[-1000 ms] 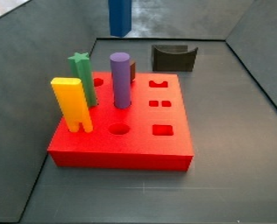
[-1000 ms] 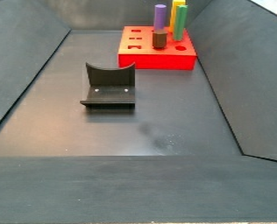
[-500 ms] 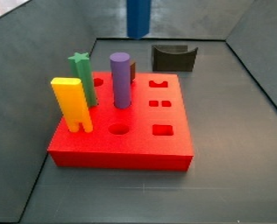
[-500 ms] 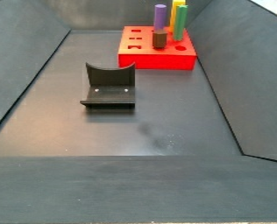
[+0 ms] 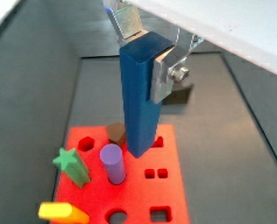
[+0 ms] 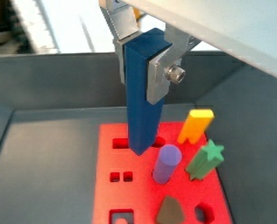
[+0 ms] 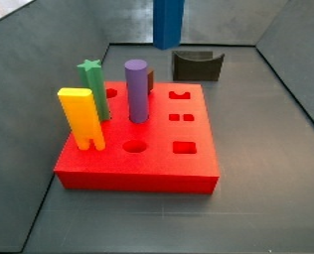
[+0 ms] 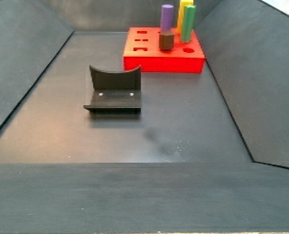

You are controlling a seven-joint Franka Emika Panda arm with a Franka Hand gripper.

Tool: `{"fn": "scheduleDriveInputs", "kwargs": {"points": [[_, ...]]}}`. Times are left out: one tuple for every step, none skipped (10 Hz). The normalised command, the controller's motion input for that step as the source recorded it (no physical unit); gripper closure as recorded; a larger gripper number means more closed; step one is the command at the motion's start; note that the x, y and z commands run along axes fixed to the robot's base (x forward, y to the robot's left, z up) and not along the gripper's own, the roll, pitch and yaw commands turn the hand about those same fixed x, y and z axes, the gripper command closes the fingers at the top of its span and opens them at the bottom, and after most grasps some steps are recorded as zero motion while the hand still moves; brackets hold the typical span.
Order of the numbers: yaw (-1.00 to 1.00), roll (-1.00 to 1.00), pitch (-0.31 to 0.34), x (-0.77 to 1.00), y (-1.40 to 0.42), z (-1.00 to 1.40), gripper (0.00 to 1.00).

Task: Pick up the rectangle object. Move up. Move to above the board. Insert the rectangle object.
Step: Insert the rectangle object.

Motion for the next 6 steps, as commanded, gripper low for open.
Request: {"fn": "scheduleDriveInputs", "kwargs": {"points": [[-1.0,0.0,-0.02,0.07,0.0,-0.18,1.0],[-1.0,0.0,-0.017,0.07,0.0,-0.16,1.0],[-0.95,0.0,-0.017,0.15,0.0,-0.16,1.0],[-0.77,0.01,-0.027,0.34,-0.04,-0.25,1.0],[-0.62,0.02,-0.009,0.47,-0.17,-0.29,1.0],[-0.51,0.03,0.0,0.54,-0.27,-0.32,1.0]]}}
